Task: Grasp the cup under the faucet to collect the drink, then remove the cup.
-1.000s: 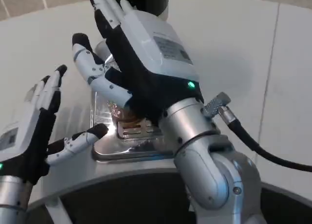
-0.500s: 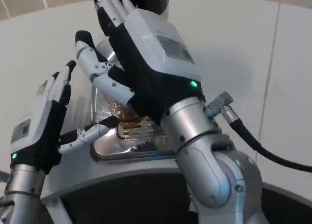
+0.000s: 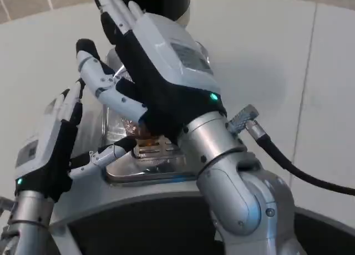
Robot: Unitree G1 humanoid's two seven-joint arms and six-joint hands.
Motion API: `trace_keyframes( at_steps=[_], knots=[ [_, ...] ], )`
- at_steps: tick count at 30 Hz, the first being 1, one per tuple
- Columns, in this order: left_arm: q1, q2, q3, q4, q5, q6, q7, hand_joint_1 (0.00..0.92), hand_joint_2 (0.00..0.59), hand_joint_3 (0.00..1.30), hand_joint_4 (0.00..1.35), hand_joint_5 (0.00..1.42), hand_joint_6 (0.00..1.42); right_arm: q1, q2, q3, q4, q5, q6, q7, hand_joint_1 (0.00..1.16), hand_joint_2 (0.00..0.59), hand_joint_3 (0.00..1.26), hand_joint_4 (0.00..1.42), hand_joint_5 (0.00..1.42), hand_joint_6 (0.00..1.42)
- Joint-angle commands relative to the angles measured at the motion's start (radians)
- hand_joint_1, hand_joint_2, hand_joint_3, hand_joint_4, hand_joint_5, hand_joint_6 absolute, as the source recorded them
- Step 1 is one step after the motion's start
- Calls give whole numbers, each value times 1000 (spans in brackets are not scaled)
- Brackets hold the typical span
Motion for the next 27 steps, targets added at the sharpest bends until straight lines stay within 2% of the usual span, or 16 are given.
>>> trace_keyframes(
  at_steps=[1, 16, 18, 22, 25, 27],
  knots=[
    [-12, -6, -4, 15, -7, 1, 15, 135, 40, 0, 0, 0, 0, 11, 17, 13, 30, 38, -11, 49, 0, 577, 0, 0, 0, 0],
    [-38, -27, -15, 54, -13, -11, 30, 131, 41, 0, 0, 0, 0, 27, 23, 8, 32, 55, -13, 40, 0, 573, 0, 0, 0, 0],
    [-44, -31, -17, 61, -14, -16, 34, 131, 41, 0, 0, 0, 0, 55, 31, 1, 17, 67, -20, 2, 0, 584, 0, 0, 0, 0],
    [-51, -33, -21, 68, -14, -25, 37, 131, 41, 0, 0, 0, 0, 197, 77, -36, -46, 146, -84, -196, 0, 586, 0, 0, 0, 0],
    [-56, -33, -22, 74, -15, -35, 39, 131, 41, 0, 0, 0, 0, 289, 89, -49, -75, 194, -169, -363, 0, 586, 0, 0, 0, 0],
    [-57, -33, -23, 74, -15, -38, 39, 131, 41, 0, 0, 0, 0, 320, 87, -51, -85, 216, -203, -438, 0, 586, 0, 0, 0, 0]
  ],
)
